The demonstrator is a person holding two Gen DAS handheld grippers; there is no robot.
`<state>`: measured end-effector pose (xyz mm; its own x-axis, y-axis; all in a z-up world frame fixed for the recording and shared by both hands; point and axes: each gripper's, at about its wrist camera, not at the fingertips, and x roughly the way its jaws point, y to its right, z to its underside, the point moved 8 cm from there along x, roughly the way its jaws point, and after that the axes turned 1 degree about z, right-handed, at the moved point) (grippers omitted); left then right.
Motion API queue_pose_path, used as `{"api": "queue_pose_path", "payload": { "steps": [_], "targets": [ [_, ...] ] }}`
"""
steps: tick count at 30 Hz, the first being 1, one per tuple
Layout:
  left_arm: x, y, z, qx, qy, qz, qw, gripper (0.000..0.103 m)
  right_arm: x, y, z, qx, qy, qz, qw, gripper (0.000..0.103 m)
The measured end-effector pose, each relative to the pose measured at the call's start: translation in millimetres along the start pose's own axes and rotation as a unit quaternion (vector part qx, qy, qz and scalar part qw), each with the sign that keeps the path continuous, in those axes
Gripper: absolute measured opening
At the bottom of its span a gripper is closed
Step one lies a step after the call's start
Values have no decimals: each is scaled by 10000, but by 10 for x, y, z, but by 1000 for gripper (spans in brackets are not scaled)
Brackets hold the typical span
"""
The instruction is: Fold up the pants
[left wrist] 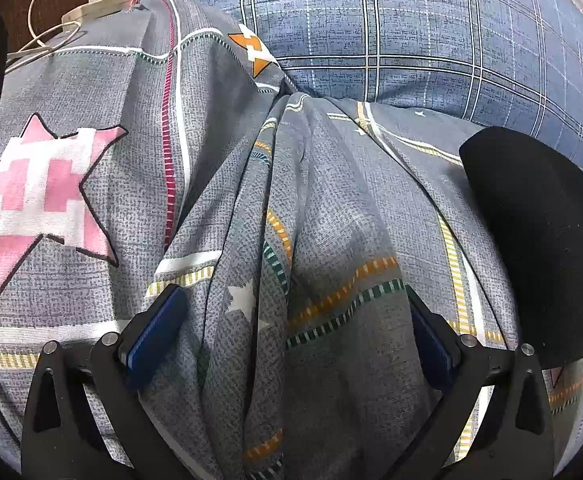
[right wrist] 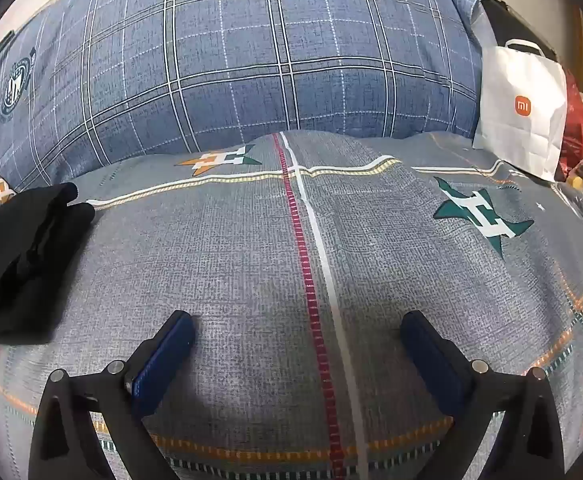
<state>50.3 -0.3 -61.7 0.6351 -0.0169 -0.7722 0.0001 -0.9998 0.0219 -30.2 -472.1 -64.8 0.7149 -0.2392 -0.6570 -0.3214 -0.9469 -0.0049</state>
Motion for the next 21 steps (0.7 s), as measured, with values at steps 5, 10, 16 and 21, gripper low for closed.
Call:
{"api": "queue_pose_path", "payload": {
  "steps": [5,10,16,21],
  "targets": [
    [-19,-6,24,-30,5,35,10000,103,1,6,3,-42,-7,43,10000,103],
    [-29,-5,20,-35,-24,38,10000,103,8,6,9,-54,-23,54,10000,103],
    [-18,-1,16,-31,-34,32,10000,103,6,6,11,-57,-22,57,10000,103],
    [-17,0,15,-30,-37,31,10000,103,7,5,12,-57,-21,56,10000,103]
  ]
}}
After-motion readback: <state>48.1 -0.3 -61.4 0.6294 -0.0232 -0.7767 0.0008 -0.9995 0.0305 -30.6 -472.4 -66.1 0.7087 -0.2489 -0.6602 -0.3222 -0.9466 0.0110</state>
